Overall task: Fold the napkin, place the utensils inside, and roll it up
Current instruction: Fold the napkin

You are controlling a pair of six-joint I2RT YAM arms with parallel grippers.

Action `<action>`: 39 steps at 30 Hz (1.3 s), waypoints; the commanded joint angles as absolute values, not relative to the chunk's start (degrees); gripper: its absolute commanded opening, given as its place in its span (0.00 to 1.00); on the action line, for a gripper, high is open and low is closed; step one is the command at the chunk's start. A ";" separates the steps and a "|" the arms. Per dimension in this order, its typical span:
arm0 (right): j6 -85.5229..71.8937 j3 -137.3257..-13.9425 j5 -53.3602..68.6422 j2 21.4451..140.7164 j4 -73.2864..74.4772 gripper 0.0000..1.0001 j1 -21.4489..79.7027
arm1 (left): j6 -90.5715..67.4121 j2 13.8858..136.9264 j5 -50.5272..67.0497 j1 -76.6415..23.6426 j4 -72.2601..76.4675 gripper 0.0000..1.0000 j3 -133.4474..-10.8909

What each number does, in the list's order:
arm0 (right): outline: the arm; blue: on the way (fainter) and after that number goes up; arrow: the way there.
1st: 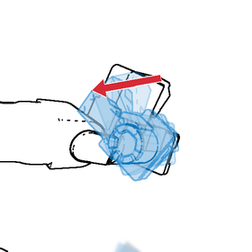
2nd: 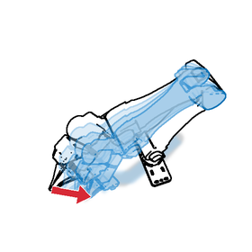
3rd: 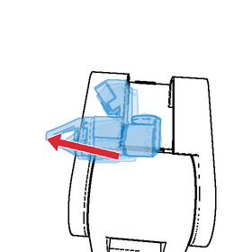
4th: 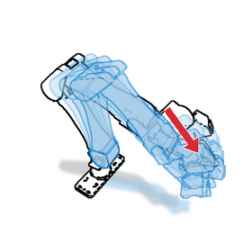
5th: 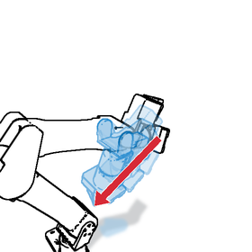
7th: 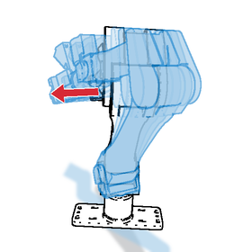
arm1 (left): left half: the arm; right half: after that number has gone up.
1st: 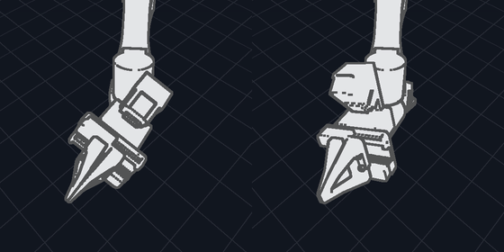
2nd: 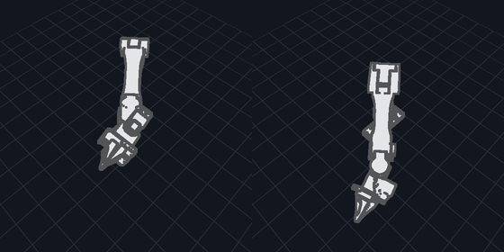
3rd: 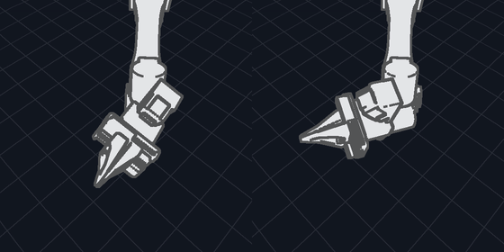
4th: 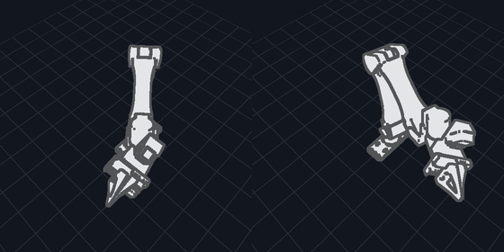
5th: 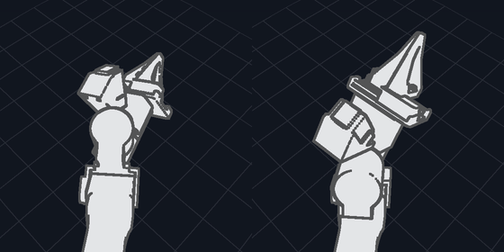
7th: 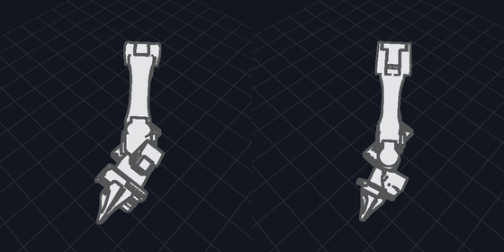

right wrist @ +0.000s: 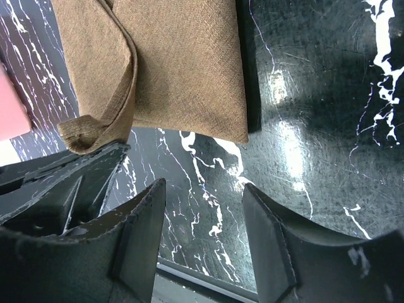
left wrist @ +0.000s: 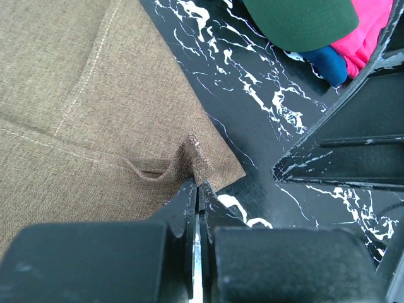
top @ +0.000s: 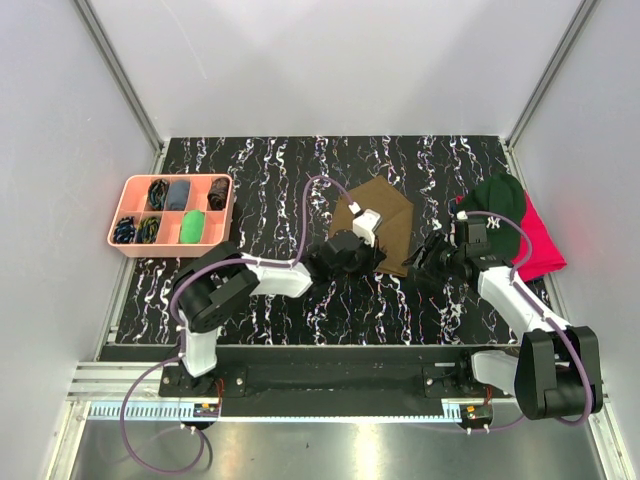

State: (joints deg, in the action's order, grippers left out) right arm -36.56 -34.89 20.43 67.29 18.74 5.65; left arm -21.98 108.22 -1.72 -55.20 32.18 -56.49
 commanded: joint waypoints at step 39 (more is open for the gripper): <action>-38.58 -32.70 19.51 63.46 18.81 0.61 5.89 | -23.91 117.60 -9.85 -58.01 29.62 0.00 -67.23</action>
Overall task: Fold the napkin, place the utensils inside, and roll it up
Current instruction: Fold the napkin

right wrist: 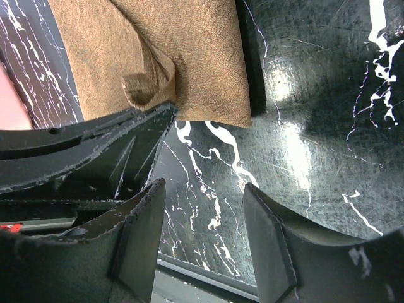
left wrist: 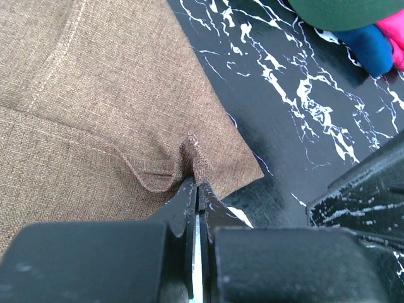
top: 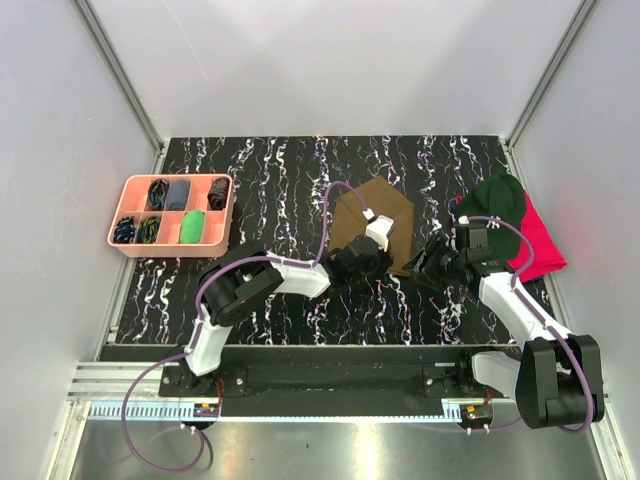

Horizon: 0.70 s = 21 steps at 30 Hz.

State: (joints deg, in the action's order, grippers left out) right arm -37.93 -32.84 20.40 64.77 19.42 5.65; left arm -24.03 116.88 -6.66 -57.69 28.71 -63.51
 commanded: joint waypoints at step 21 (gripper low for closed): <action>-40.43 -36.56 14.24 55.37 23.46 0.66 5.80 | -23.73 108.38 -1.06 -58.10 28.83 0.79 -62.93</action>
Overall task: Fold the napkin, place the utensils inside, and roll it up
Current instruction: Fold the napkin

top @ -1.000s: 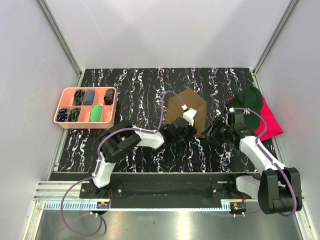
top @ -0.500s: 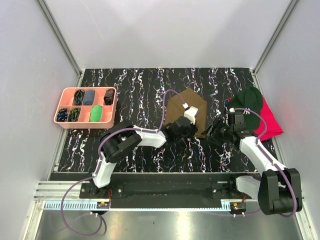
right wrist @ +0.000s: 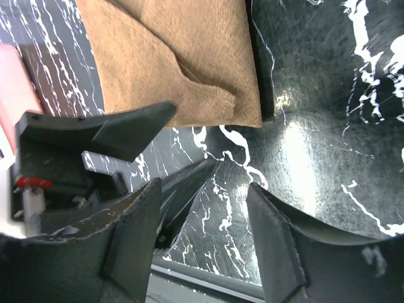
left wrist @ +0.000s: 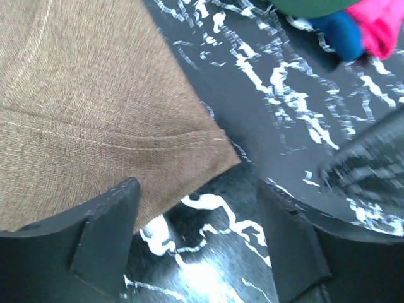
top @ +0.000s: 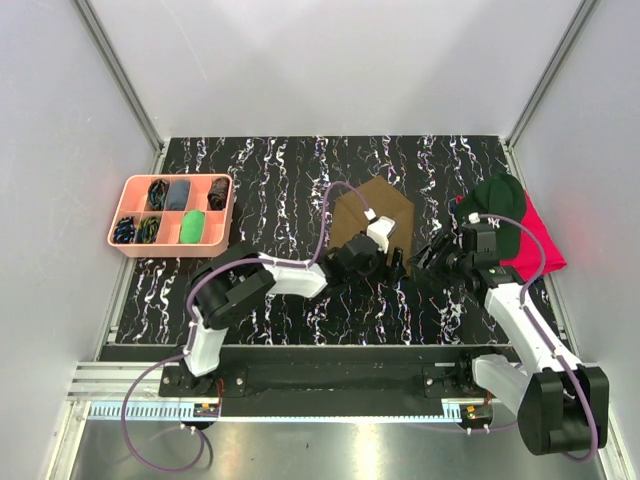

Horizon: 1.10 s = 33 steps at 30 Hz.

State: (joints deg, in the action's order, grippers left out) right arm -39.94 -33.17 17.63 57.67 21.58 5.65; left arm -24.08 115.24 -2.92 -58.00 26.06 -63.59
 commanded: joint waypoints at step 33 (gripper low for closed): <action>-27.60 -45.00 20.57 89.55 16.96 0.58 4.31 | -37.79 84.64 7.29 -32.08 27.77 0.88 -33.75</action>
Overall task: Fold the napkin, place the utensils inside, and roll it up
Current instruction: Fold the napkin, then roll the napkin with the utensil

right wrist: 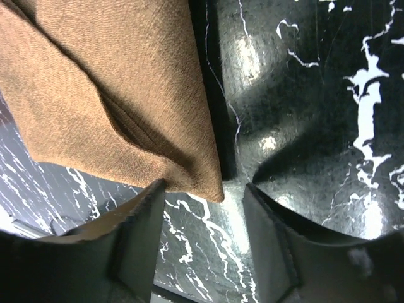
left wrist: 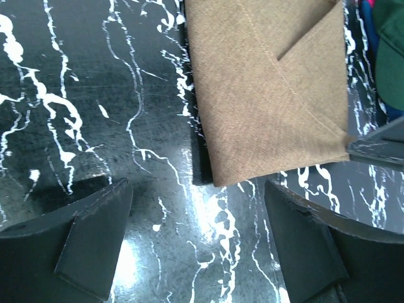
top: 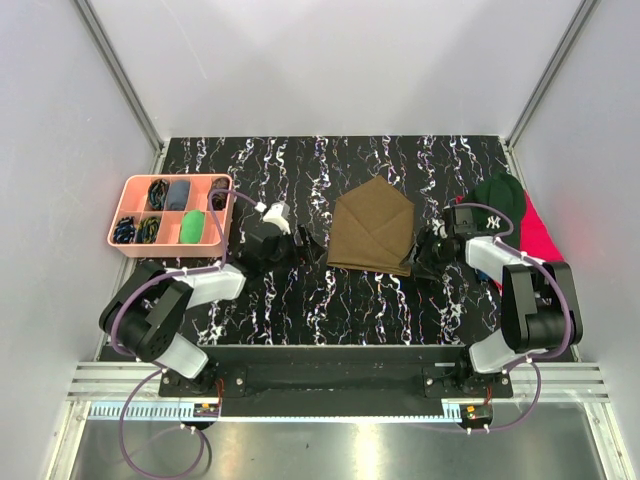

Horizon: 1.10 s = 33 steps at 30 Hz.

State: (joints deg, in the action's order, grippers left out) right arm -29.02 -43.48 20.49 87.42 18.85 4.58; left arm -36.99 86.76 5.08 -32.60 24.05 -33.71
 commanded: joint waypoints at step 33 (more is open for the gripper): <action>-48.77 -27.86 21.62 79.37 10.11 0.00 21.87 | -44.20 76.82 10.38 -30.94 33.92 0.79 -18.12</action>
State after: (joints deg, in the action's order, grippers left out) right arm -42.98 -30.28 23.86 81.21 11.05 18.04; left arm -42.61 79.81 9.87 -31.14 29.06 -20.34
